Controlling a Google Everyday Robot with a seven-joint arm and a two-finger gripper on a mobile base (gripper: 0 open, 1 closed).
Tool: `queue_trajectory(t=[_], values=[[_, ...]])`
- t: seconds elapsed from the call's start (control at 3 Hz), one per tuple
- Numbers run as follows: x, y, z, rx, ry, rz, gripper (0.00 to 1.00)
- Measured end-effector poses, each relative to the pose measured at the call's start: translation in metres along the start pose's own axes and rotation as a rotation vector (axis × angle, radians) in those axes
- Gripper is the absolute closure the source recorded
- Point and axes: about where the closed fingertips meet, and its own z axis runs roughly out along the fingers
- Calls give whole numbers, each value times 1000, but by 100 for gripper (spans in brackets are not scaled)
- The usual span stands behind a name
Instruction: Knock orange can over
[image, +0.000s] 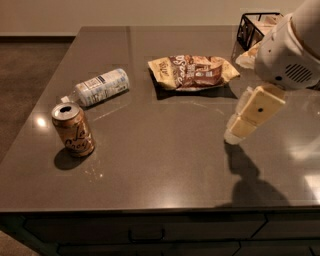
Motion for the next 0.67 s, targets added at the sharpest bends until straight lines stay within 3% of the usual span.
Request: queue_trajectory(t=[0.33,0.67], values=[[-20,13,16,-25,-82,18,0],[-20,13,16,-25,-82,18,0]])
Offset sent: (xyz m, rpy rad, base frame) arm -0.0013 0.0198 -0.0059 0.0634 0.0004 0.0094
